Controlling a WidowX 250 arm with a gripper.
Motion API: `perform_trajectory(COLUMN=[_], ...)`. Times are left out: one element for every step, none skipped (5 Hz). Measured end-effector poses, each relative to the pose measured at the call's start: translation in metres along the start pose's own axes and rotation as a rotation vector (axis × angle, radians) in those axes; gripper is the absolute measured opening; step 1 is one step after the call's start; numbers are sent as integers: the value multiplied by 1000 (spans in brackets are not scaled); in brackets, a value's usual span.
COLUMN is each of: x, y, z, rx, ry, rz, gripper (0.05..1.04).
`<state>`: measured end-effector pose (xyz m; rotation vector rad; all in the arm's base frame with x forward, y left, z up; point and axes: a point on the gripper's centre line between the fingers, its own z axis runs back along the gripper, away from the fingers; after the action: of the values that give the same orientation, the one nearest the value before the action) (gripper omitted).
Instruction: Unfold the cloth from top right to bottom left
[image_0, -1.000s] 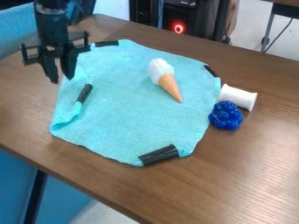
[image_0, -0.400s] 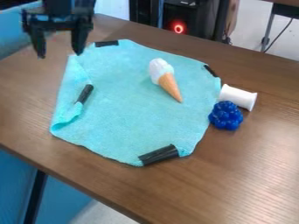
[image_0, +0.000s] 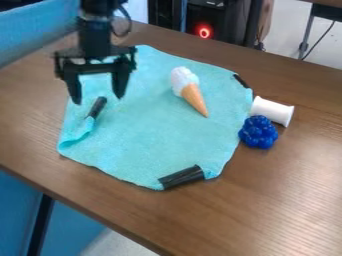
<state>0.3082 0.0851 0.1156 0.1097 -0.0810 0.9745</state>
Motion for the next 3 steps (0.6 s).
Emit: perform_trajectory(x=[-8,-6,-4], y=[-5,-8,-8], z=[-7,-7,-13], rx=[-38,-58,-44], ry=[-20,-37,-35], rz=[-66,-92,-107], gripper=[1001,1001,997])
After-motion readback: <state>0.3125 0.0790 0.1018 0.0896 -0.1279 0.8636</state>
